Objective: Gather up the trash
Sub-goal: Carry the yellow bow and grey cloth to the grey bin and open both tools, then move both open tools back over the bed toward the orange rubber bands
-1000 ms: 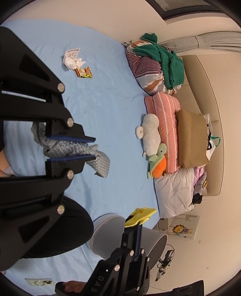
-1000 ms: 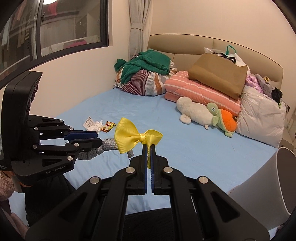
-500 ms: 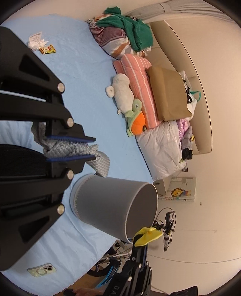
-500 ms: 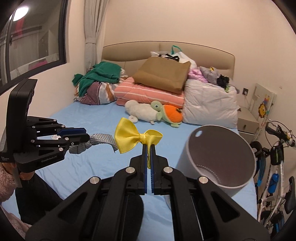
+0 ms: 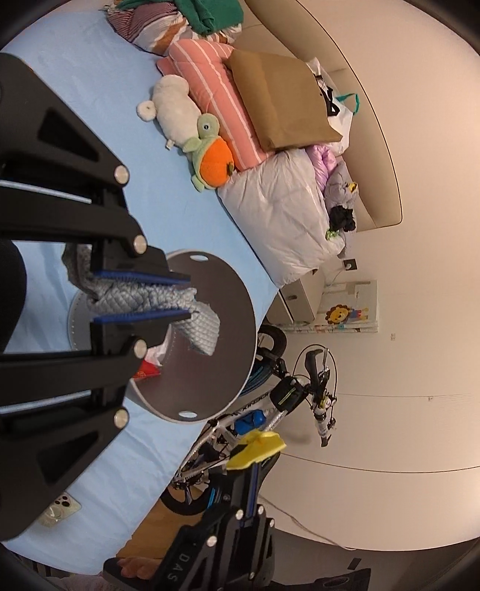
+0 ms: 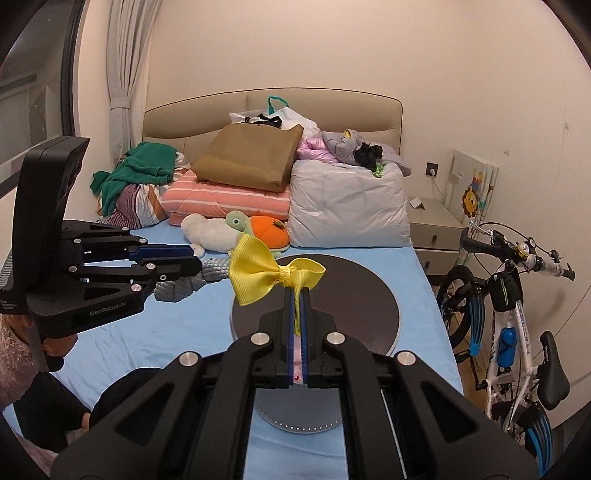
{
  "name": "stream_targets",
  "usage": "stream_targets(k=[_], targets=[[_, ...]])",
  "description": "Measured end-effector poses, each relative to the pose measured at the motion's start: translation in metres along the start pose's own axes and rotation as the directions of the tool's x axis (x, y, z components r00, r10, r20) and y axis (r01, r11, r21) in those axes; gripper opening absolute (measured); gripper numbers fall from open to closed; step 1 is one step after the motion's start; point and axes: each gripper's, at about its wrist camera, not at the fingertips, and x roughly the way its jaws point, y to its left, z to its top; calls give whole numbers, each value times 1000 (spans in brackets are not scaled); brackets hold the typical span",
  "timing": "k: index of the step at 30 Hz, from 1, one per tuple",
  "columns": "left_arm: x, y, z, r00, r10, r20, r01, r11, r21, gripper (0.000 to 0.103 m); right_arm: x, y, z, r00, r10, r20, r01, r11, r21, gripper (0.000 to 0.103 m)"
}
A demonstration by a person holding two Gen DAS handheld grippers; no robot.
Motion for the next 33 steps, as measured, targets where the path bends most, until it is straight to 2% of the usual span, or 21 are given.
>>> stream_targets(k=[6,8,9,10,11,12,18,23,29,31,33], targets=[[44,5,14,997,-60,-47,58,997,-50,20,35,-16,4,999,-7,-50,7,1000,4,5],[57,10,14,995,-68,-70,63,995,-71,31,47,-21,3,997,-6,-75,7,1000,15,17],[62,12,13,995,-65,-71,60,995,-76,44,53,-23,3,997,-6,-83,8,1000,20,22],[63,14,12,996,-55,-69,50,996,-77,59,58,-25,2,996,-11,-89,14,1000,25,32],[65,15,11,997,-44,-64,39,996,-76,65,62,-27,1,995,-18,-93,21,999,30,41],[65,16,10,998,-36,-58,32,997,-75,69,66,-29,0,995,-24,-96,27,999,33,42],[64,30,2,997,-29,-70,22,995,-101,69,78,-25,-2,994,-12,-112,16,999,40,42],[47,49,-14,998,12,-65,-21,990,-136,69,78,2,0,994,8,-106,-9,1000,-6,42],[8,84,-51,991,116,-62,-126,971,-201,69,83,53,2,992,84,-99,-90,994,-57,44],[-7,100,-70,985,156,-76,-170,957,-234,69,86,75,1,988,119,-98,-127,989,-76,50],[-23,118,-93,975,201,-95,-220,937,-270,69,90,102,0,984,151,-99,-161,981,-107,52]])
